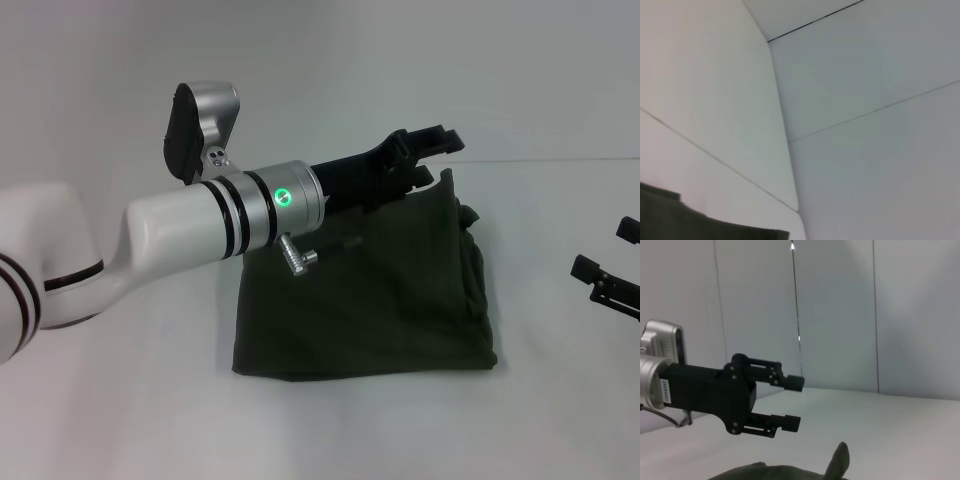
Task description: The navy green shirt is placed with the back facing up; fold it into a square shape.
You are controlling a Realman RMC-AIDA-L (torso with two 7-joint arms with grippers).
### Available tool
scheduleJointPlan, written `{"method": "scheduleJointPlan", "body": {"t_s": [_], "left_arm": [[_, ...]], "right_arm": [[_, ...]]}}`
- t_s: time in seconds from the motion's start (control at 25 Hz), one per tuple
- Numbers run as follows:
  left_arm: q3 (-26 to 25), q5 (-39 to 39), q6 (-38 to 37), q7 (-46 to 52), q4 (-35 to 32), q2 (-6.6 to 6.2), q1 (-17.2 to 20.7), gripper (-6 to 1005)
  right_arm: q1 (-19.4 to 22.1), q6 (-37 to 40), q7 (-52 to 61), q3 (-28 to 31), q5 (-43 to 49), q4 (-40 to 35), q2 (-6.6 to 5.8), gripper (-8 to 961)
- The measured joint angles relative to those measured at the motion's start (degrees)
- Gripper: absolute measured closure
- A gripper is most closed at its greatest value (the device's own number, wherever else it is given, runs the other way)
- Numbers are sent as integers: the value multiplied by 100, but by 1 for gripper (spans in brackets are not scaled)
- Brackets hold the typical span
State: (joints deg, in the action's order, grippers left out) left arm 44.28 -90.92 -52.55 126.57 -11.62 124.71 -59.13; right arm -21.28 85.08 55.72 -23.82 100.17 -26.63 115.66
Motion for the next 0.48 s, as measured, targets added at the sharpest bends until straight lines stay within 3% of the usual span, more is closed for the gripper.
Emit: {"method": "scheduleJointPlan", "body": {"t_s": [0.2,0.48], "left_arm": [[-36,445,-489,-728,-21,0,167,377],[-48,1044,-1749,-2856,-267,-26,979,170]], "right_arm": [[-31,-70,14,4,-5,0,1,11],[-232,224,58,23,-261,0,44,11]]}}
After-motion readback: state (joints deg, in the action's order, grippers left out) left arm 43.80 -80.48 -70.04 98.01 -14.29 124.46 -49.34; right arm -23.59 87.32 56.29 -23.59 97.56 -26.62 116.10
